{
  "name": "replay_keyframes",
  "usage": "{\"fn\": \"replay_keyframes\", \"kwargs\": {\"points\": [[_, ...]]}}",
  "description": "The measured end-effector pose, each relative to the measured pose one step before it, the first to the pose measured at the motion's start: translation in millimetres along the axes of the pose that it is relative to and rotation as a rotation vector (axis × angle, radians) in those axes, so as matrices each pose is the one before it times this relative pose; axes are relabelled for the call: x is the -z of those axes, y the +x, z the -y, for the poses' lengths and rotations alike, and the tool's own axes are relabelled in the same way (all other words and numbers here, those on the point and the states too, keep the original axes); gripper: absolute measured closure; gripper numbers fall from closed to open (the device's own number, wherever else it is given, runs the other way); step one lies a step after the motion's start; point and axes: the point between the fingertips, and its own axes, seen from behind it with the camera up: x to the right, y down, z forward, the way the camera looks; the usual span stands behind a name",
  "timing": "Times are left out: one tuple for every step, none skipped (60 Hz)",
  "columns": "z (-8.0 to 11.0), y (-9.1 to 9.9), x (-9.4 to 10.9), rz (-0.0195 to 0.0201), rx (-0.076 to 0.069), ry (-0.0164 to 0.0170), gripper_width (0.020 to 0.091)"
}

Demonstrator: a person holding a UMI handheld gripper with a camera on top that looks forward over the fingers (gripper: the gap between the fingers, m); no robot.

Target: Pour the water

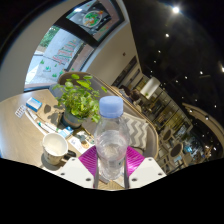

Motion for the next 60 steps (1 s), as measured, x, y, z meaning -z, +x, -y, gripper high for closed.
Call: {"fn": "replay_keyframes", "kwargs": {"points": [[-4.29, -1.28, -1.36, 0.02088, -0.0372, -0.00535, 0.0762], [-4.19, -3.79, -1.62, 0.01831, -0.0394, -0.00003, 0.0761], [-3.27, 0.17, -2.38, 0.02258, -0.0395, 0.00346, 0.0761], [-2.85, -0.61, -1.74, 0.01983, -0.0415, 0.00403, 0.0762], [-3.54, -1.06, -2.21, 0.01891, -0.0391, 0.00252, 0.0762], [-4.28, -1.16, -2.0, 0.01818, -0.0352, -0.00165, 0.0762], [-4.94, -0.92, -2.33, 0.01652, -0.0323, -0.00399, 0.0763], [-4.95, -1.25, -1.98, 0.01371, -0.0305, -0.00484, 0.0761], [-5.06, 0.87, -2.67, 0.01294, -0.0243, -0.00211, 0.0761], [-5.25, -2.08, -3.25, 0.00852, -0.0243, 0.00006, 0.0761], [-4.56, -1.22, -2.23, 0.0102, -0.0209, -0.00152, 0.0761], [-4.41, 0.77, -1.12, 0.01049, -0.0162, 0.00091, 0.0761], [-3.74, -0.13, -2.21, 0.0101, -0.0138, 0.00116, 0.0761], [-4.23, -0.34, -2.41, 0.00985, -0.0111, -0.00016, 0.0762], [-4.48, -0.35, -2.42, 0.00896, -0.0095, -0.00253, 0.0762], [-4.59, -0.18, -2.55, 0.00723, -0.0095, -0.0035, 0.0761], [-4.39, -0.79, -2.66, 0.00656, -0.011, -0.00334, 0.0761], [-3.91, -0.92, -2.66, 0.00682, -0.0107, -0.00238, 0.0761], [-3.57, -3.61, -3.92, 0.00671, -0.0121, -0.00147, 0.0761], [-3.6, -1.43, -2.36, 0.00736, -0.0092, -0.00036, 0.0761], [-2.79, -1.56, -2.22, 0.00839, -0.0096, -0.00138, 0.0761], [-3.18, -1.28, -2.34, 0.00812, -0.0092, -0.0012, 0.0761], [-3.34, -1.49, -2.66, 0.00893, -0.0083, -0.00123, 0.0761], [-3.46, -1.53, -2.45, 0.00912, -0.0072, -0.00174, 0.0762], [-3.82, -0.86, -2.17, 0.00902, -0.0073, -0.00237, 0.0762], [-4.79, -1.48, -1.7, 0.00829, -0.0083, -0.00308, 0.0762], [-3.44, -1.13, -1.71, 0.00758, -0.0056, -0.00407, 0.0762], [-3.27, -0.97, -1.64, 0.00721, -0.0049, -0.00406, 0.0762], [-3.26, -0.89, -1.49, 0.00659, -0.0041, -0.00271, 0.0762], [-2.9, -0.38, -1.55, 0.00609, -0.0038, -0.00128, 0.0762], [-3.44, -0.26, -2.69, 0.00499, -0.0037, -0.00112, 0.0758], [-2.81, -0.09, -1.23, 0.00374, -0.0014, -0.00183, 0.0756], [-3.97, -0.23, -1.31, 0.00233, -0.0019, -0.00212, 0.0756], [-3.4, 0.36, -1.08, 0.0013, -0.0021, -0.00332, 0.0755], [-3.33, 0.64, -1.07, 0.00047, -0.0021, -0.00426, 0.0756], [-3.95, 0.38, -1.14, 0.00142, -0.0011, -0.00545, 0.0754], [-4.29, 0.55, -0.89, 0.00132, -0.0004, -0.00635, 0.0746], [-3.94, 0.39, -1.25, 0.00113, -0.0003, -0.00568, 0.0746], [-4.17, 0.49, -0.57, 0.00124, 0.001, -0.00638, 0.074], [5.0, -0.29, -0.2, 0.0059, -0.0006, 0.02583, 0.0738], [-0.5, 1.31, 1.21, 0.00234, 0.0025, 0.00661, 0.0738], [-1.61, 0.91, -0.23, -0.00028, 0.0025, 0.00161, 0.0738], [-1.85, 0.32, 0.36, 0.00099, 0.0039, -0.00127, 0.073], [1.67, -0.55, 0.41, 0.00384, 0.0007, 0.0104, 0.0725], [-0.85, 0.07, 0.43, 0.00223, 0.0012, 0.00089, 0.0715], [-0.78, 0.28, 0.46, 0.0014, 0.0008, 0.00087, 0.0714], [1.18, -0.33, -2.0, 0.00138, -0.0013, 0.00708, 0.0703], [-0.59, 0.28, 0.96, 0.00125, -0.0019, 0.00069, 0.0695], [-0.26, 0.31, 1.11, 0.00195, -0.002, 0.00088, 0.0687], [0.04, 0.35, 0.8, 0.00066, -0.0008, 0.00168, 0.0675], [-0.32, 0.73, 0.28, -0.00098, 0.0014, -0.00021, 0.0662], [-0.31, 0.51, 0.47, -0.00052, 0.0031, -0.00119, 0.0653], [0.18, 0.06, 0.24, 0.0002, 0.0014, 0.00037, 0.0641], [-0.16, -0.22, 0.18, 0.00022, 0.0, -0.00162, 0.0633], [-0.21, -0.35, -0.3, 0.00001, -0.0009, -0.00284, 0.0626], [-0.14, 0.03, 0.02, -0.00139, -0.0013, -0.00337, 0.0617], [0.06, 0.1, 0.08, -0.00217, -0.0004, -0.0039, 0.061], [-0.22, 0.25, -0.13, -0.00278, 0.0006, -0.00492, 0.0604], [-0.23, 0.03, 0.11, -0.00285, 0.0004, -0.00594, 0.0598], [-0.52, -0.08, 0.12, -0.0024, -0.0007, -0.0067, 0.059]]}}
